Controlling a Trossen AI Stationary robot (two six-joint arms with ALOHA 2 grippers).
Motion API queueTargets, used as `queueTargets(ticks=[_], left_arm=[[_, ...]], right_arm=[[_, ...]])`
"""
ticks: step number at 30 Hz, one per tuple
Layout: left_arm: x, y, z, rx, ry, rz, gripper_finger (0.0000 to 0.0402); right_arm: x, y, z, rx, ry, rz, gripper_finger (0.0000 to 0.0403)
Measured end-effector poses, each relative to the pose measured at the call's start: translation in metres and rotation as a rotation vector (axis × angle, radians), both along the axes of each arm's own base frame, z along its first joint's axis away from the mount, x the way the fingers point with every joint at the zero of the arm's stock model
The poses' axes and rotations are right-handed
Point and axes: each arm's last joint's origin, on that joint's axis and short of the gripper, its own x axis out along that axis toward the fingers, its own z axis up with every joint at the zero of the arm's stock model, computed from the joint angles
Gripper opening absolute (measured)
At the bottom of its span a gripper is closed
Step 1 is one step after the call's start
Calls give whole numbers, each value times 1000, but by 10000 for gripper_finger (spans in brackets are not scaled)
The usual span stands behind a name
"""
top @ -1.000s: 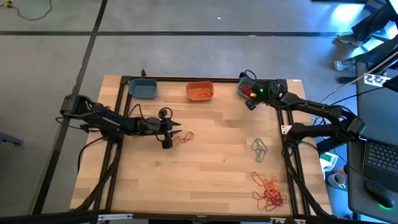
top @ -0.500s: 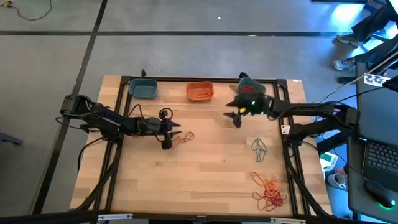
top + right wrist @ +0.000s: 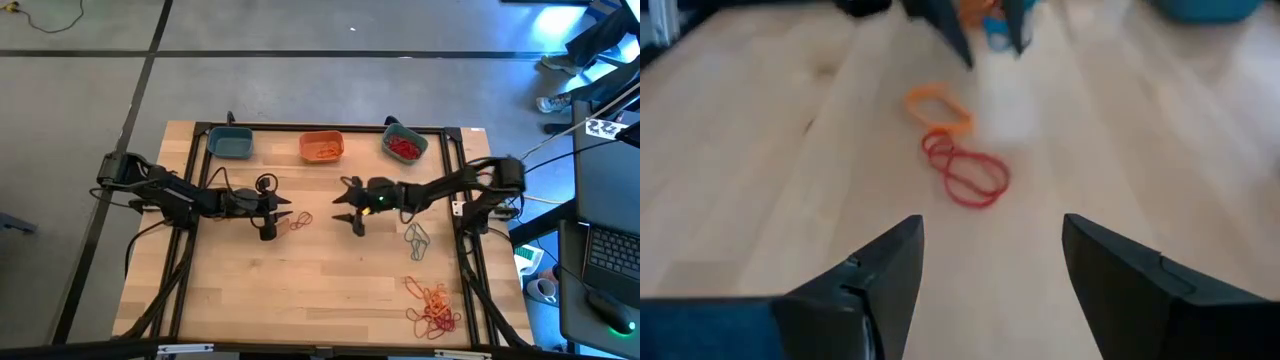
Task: Sort rubber bands into baskets
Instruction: Put the red rubber band into the green bin
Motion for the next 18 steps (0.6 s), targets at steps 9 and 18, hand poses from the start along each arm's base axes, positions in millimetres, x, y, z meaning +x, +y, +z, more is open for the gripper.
queueTargets(ticks=[9, 18], left_arm=[[0, 0, 0, -3, 1, 2, 138], [0, 0, 0, -7, 4, 5, 138]], right_arm=[[50, -2, -33, 6, 72, 11, 239], [76, -5, -53, -31, 89, 28, 239]])
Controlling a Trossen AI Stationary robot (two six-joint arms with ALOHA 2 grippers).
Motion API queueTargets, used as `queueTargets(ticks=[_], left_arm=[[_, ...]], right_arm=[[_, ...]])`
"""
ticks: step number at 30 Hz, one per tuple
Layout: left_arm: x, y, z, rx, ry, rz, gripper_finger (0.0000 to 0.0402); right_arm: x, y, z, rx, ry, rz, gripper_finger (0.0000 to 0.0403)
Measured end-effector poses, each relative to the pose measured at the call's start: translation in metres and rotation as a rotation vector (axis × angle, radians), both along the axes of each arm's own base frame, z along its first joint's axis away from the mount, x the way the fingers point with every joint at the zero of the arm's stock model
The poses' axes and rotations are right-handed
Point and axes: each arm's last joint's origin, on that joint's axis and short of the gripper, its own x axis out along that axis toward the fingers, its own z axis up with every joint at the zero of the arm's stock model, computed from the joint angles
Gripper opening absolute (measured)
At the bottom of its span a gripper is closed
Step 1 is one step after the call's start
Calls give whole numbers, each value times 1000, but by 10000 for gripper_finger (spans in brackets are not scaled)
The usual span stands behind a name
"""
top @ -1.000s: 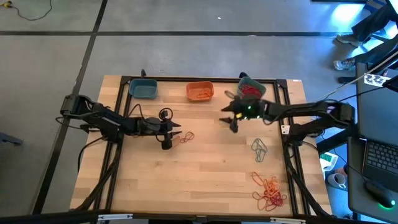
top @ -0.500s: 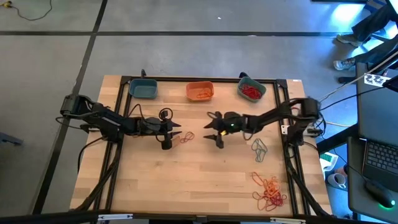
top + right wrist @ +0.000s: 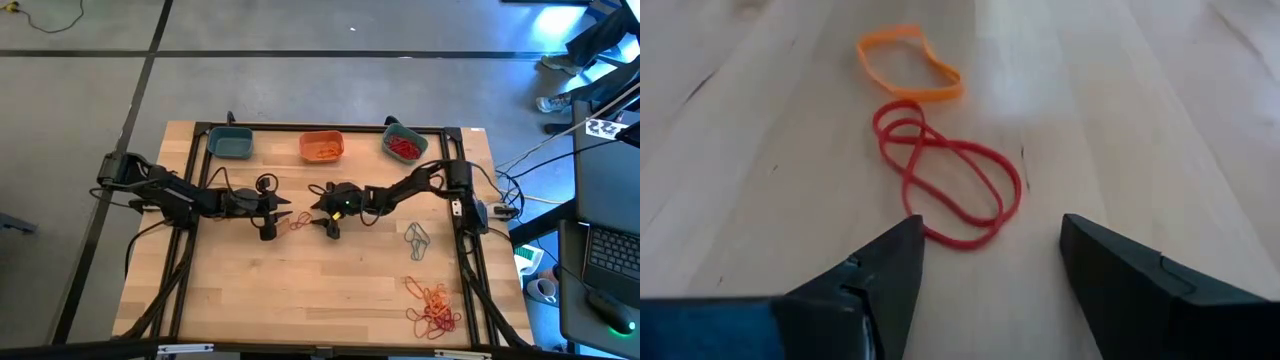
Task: Sort rubber bands into baskets
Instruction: Put the red rubber band into the green bin
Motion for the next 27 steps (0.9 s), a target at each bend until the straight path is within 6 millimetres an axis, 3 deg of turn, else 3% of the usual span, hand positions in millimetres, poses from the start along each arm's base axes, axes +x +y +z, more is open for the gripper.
queueTargets(ticks=[10, 16, 19, 27], left_arm=[[0, 0, 0, 13, 4, -7, 138], [-1, 0, -2, -1, 18, 0, 138], [-1, 0, -1, -1, 14, 0, 138], [-1, -1, -1, 4, 14, -6, 138]], right_arm=[[25, -3, -12, -12, -21, 4, 239], [27, -6, -11, -15, -17, -11, 228], [25, -11, -14, -6, 17, -18, 193], [24, -11, -16, -15, 36, -8, 52]])
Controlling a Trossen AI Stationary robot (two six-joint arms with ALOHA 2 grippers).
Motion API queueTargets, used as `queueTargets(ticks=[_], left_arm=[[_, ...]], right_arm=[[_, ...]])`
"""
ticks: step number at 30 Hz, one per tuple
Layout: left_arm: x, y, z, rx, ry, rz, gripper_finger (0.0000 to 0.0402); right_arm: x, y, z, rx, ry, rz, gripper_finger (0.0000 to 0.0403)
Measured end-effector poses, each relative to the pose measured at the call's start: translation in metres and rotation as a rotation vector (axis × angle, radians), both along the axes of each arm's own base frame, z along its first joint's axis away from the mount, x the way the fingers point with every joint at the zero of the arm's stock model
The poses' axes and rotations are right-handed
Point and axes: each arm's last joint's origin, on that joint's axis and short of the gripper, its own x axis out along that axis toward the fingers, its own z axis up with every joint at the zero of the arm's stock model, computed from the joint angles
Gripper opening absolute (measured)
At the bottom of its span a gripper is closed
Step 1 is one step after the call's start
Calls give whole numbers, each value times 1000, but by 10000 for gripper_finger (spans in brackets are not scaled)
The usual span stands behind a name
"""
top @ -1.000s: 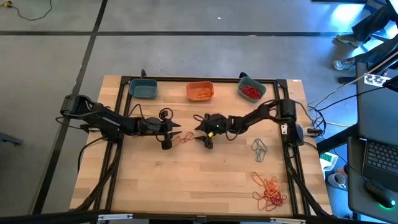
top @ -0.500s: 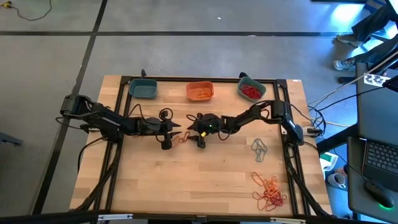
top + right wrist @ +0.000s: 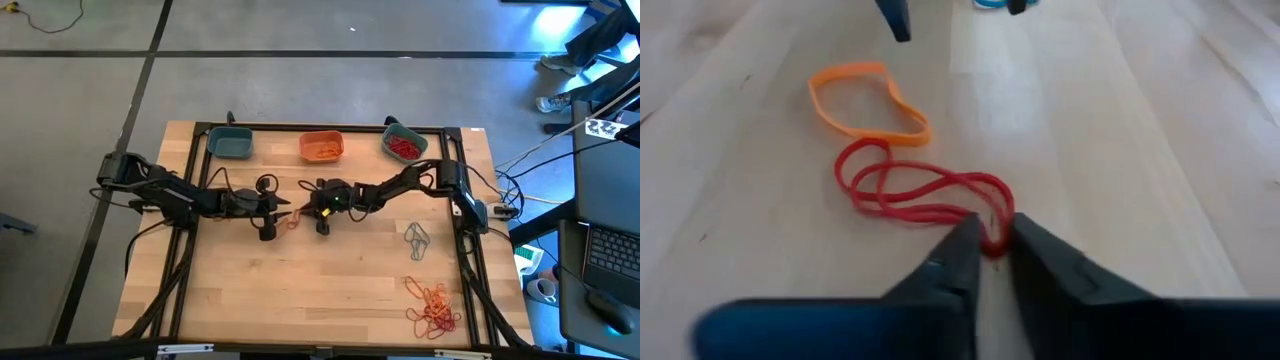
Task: Sort rubber bands into baskets
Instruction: Put the red rubber band into the green bin
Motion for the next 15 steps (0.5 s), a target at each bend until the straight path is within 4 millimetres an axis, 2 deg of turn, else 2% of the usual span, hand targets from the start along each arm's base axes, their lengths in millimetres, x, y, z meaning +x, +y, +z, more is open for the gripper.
queueTargets(ticks=[2, 4, 15], left_arm=[[0, -1, 0, 8, 0, -8, 138], [0, -1, 0, 12, -2, -11, 138], [0, -4, 1, 9, -3, -21, 138]], right_arm=[[0, 0, 0, -6, 1, 4, 20], [0, 0, -1, -20, 3, 10, 8], [-7, 0, 21, -69, 62, 7, 6]])
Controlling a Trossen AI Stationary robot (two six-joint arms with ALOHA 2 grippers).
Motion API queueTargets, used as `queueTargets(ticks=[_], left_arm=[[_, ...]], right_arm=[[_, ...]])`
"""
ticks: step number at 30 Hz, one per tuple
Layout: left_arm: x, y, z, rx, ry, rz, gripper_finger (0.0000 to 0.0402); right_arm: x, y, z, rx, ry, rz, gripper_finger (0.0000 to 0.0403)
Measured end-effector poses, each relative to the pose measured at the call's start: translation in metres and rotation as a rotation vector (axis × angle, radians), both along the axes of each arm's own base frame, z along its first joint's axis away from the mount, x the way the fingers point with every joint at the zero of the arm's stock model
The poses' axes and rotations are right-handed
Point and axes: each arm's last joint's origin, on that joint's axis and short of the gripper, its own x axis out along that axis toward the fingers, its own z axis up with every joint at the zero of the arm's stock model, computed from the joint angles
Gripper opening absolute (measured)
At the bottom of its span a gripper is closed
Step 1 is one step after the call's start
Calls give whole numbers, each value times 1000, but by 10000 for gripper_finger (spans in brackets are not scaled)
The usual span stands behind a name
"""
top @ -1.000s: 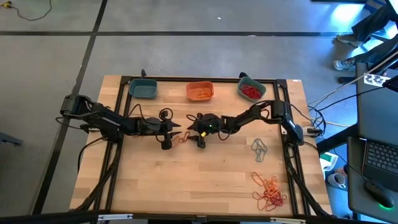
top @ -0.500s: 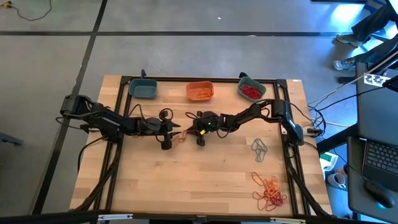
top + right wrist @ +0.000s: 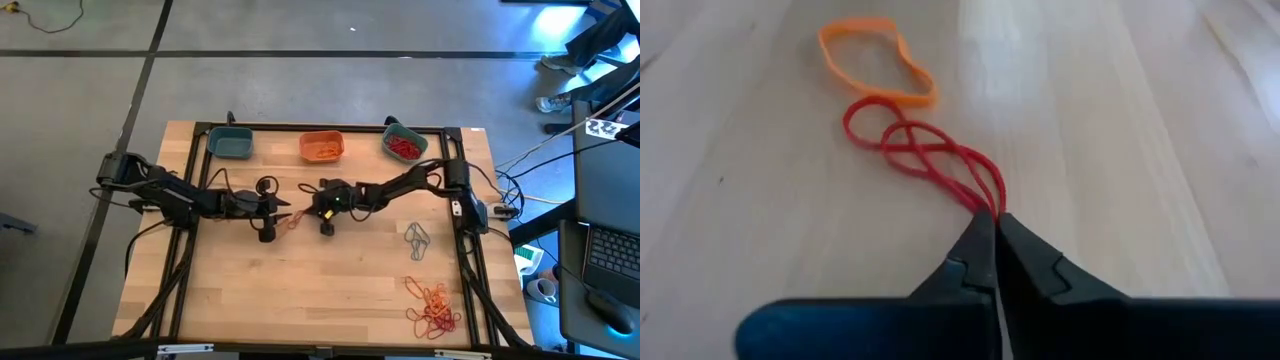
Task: Sort rubber bands into baskets
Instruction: Put the red rubber band into the green bin
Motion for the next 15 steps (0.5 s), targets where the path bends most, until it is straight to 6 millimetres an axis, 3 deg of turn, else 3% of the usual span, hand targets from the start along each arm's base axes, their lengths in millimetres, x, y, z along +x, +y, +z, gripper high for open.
queueTargets(ticks=[5, 15], left_arm=[[0, -1, 0, -3, -4, -4, 138], [0, -1, 0, -3, -5, -4, 138]], right_arm=[[-14, 0, 9, -19, 16, -20, 2], [-60, 1, 32, -112, 9, -149, 2]])
